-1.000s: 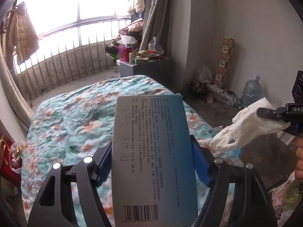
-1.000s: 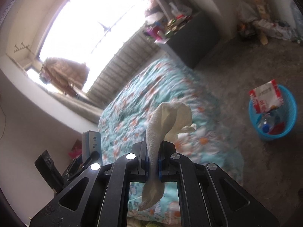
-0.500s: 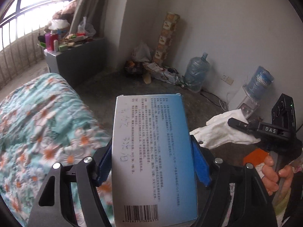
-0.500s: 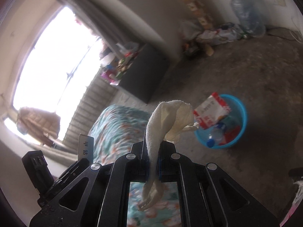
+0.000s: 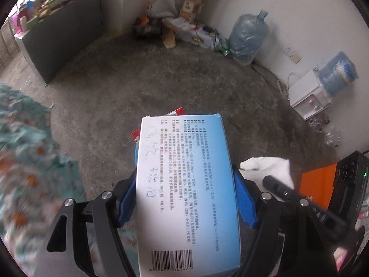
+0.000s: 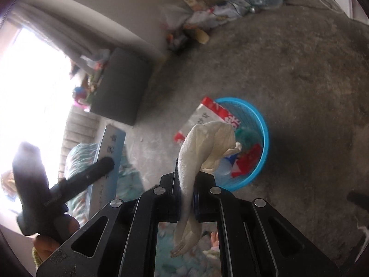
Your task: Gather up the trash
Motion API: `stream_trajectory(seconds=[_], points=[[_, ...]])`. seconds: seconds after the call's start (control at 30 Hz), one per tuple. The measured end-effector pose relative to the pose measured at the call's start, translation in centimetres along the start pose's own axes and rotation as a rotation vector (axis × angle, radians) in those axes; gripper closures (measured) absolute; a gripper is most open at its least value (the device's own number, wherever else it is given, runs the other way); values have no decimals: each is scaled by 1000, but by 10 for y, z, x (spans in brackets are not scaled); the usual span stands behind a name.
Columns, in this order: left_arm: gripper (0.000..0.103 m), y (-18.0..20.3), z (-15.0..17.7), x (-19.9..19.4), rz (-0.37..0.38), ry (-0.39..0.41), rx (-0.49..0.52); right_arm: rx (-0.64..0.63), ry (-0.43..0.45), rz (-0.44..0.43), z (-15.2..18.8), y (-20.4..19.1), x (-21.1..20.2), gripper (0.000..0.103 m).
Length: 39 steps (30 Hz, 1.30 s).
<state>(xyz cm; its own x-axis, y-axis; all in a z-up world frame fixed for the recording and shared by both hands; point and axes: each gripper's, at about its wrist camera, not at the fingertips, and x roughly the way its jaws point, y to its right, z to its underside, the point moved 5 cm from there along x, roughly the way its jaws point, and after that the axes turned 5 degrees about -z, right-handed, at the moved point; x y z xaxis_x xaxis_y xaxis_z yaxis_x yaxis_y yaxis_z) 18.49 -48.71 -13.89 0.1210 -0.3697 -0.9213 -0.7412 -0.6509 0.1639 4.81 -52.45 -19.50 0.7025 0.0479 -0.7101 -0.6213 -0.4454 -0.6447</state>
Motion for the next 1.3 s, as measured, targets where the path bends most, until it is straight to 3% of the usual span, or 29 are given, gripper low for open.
stream_trajectory(seconds=[0.1, 0.13, 0.17, 0.23, 0.3, 0.43, 0.7, 0.9, 1.0, 1.07, 1.3], points=[[31, 6, -20, 32, -13, -16, 1, 45, -11, 7, -10, 18, 27, 87], [31, 7, -24, 41, -13, -14, 0, 64, -9, 9, -10, 27, 32, 74], [29, 8, -27, 50, -7, -21, 0, 82, -10, 9, -13, 35, 41, 53], [19, 10, -31, 62, 5, -43, -21, 125, -34, 29, -14, 56, 61, 41], [19, 6, -31, 63, 28, -38, -59, 190, -70, 83, -9, 76, 72, 41], [18, 5, -27, 49, 101, -39, -82, 199, -41, 53, 1, 77, 59, 41], [18, -2, -13, -36, 141, 92, -60, 155, 21, 38, 10, 56, 22, 41], [18, -34, 24, -140, 118, 281, -41, -11, 74, 34, 22, -2, -9, 38], [16, -61, 55, -198, 17, 477, -65, -160, 130, 18, 42, -51, -36, 31], [12, -75, 80, -226, -54, 565, -63, -250, 168, 2, 59, -84, -52, 23], [6, -129, 176, -288, -206, 667, -231, -589, 247, -94, 126, -191, -99, 8]])
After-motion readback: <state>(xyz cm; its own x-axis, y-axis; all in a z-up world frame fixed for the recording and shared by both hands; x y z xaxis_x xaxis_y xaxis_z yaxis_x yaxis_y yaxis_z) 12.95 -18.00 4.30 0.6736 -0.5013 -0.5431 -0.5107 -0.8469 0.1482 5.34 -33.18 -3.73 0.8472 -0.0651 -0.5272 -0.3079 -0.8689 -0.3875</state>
